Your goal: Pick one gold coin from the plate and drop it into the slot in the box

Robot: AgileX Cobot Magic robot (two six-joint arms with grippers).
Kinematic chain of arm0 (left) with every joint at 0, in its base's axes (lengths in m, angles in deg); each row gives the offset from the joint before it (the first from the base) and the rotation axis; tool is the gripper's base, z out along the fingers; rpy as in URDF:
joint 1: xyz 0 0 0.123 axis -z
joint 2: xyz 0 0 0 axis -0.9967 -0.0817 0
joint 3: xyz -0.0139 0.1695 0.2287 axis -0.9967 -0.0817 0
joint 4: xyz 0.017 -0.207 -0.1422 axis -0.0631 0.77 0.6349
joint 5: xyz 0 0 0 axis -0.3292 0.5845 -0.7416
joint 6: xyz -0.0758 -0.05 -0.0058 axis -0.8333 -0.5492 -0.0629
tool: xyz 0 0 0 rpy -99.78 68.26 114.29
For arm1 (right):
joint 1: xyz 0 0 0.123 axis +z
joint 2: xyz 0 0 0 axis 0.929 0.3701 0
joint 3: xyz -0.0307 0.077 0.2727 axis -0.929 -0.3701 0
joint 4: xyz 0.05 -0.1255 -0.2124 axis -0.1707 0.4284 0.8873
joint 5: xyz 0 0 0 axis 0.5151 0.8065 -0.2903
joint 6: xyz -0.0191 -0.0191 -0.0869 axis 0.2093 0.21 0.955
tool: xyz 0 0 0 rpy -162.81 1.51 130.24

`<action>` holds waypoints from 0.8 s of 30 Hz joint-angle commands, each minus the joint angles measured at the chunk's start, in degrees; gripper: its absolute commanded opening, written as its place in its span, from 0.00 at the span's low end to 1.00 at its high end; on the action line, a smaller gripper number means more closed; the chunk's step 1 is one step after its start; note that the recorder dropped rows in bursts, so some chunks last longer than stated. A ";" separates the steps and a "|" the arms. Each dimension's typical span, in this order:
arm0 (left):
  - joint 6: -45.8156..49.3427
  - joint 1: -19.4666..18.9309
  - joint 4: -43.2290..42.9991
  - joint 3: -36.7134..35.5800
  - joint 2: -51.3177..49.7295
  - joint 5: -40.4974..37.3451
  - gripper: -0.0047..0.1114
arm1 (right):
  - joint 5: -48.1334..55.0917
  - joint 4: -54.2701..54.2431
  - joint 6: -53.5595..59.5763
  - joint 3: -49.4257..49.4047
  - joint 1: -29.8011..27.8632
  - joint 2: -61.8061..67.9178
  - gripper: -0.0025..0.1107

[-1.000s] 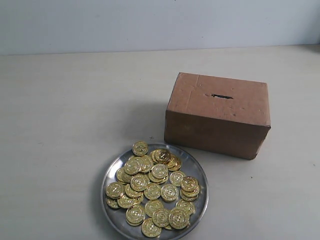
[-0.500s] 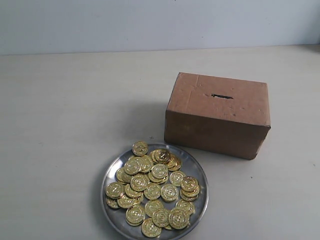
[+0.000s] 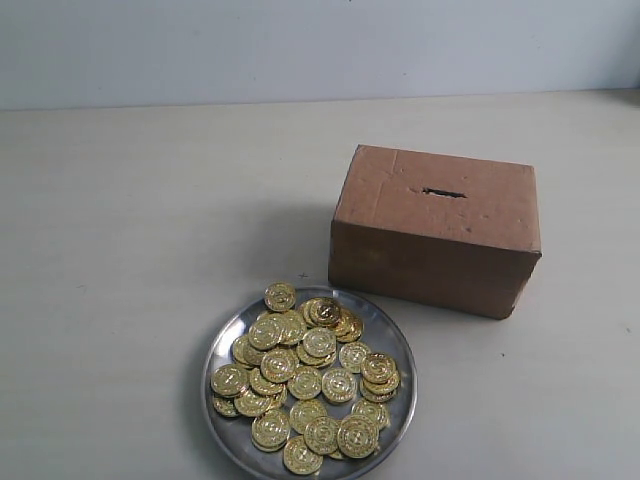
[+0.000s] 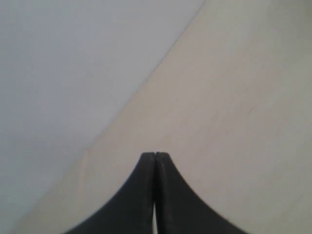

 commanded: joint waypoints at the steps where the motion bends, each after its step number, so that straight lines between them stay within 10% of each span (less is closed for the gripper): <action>1: -21.84 -0.16 7.58 -0.19 0.28 0.74 0.04 | 0.08 0.04 -0.18 -0.27 -0.29 -0.26 0.80; 24: -27.96 -0.16 12.05 -0.19 0.28 -1.12 0.04 | 2.25 -1.19 -0.18 -0.27 -0.29 -0.26 0.77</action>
